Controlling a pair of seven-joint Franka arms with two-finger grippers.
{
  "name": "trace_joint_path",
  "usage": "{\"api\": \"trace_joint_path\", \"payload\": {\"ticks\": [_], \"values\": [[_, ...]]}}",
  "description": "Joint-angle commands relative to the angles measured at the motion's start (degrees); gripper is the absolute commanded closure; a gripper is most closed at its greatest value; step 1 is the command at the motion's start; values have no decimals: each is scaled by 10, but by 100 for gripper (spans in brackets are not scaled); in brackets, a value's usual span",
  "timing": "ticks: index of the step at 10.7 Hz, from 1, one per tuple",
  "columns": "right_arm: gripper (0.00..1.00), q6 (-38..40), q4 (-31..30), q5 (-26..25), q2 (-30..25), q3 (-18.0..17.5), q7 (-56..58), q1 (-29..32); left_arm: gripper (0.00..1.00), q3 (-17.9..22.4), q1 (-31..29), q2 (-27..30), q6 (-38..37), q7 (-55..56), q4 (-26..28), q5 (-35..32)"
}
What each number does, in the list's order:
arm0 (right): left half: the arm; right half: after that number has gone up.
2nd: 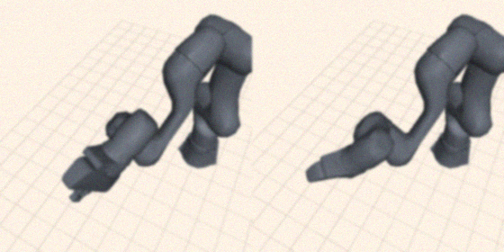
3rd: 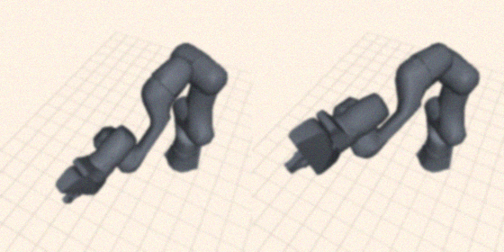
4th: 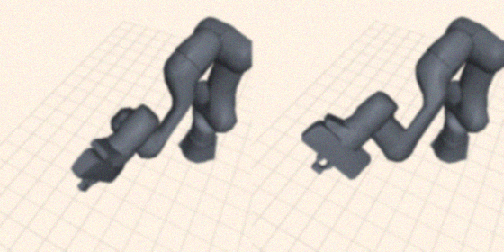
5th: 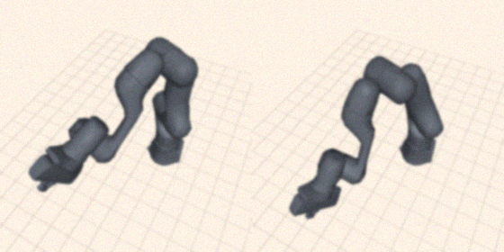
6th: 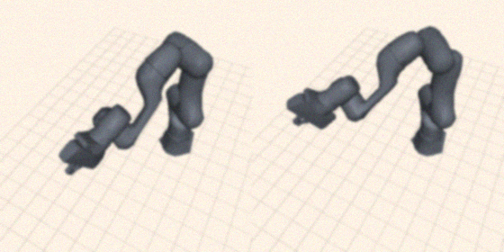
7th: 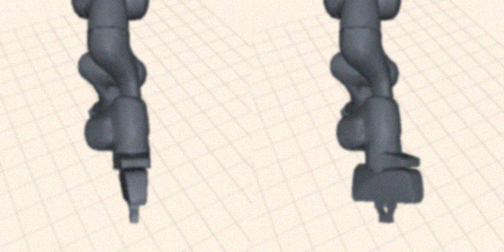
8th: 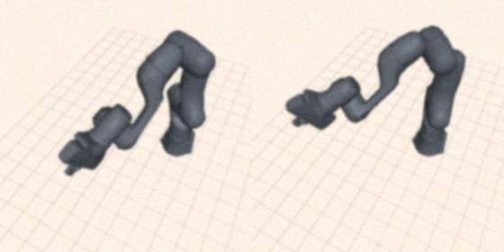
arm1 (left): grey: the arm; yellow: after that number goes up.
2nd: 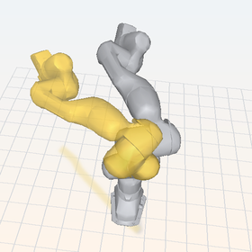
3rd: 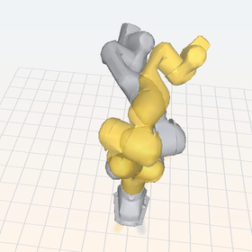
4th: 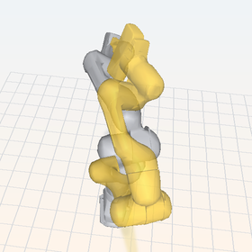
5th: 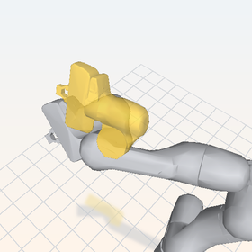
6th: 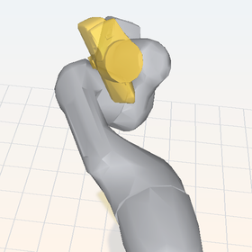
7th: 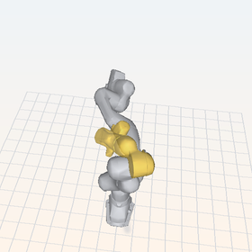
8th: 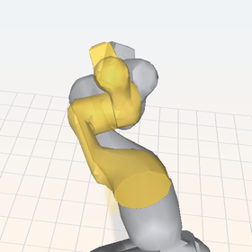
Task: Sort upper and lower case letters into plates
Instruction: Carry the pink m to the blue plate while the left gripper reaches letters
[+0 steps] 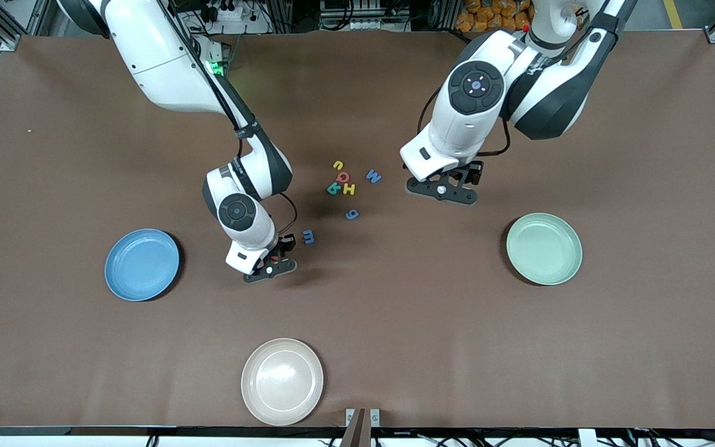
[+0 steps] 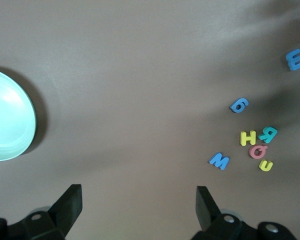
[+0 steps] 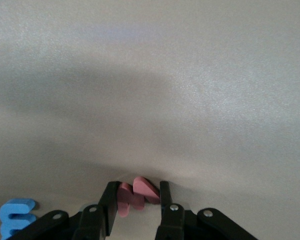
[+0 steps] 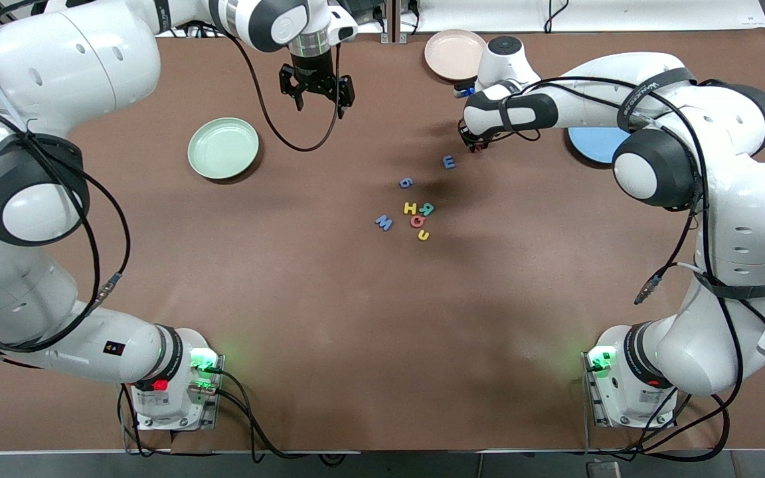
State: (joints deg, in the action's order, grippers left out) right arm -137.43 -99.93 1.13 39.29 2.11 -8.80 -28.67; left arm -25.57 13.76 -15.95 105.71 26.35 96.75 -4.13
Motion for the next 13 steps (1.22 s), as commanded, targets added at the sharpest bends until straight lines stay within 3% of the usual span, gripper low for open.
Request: {"api": "trace_joint_path", "payload": {"ticks": [1, 7, 11, 13], "values": [[100, 4, -3, 7, -11, 2, -3, 8, 0, 1, 14, -7, 10, 26, -1, -18], [100, 45, -3, -1, -54, 5, 7, 47, 0, 0, 38, -27, 13, 68, 0, -34], [100, 95, -4, 0, -84, 4, 104, 133, 0, 1, 66, -50, 36, 97, 6, -35], [100, 112, -4, 0, -93, 4, 163, 177, 0, 1, 85, -70, 46, 126, 7, -69]]}}
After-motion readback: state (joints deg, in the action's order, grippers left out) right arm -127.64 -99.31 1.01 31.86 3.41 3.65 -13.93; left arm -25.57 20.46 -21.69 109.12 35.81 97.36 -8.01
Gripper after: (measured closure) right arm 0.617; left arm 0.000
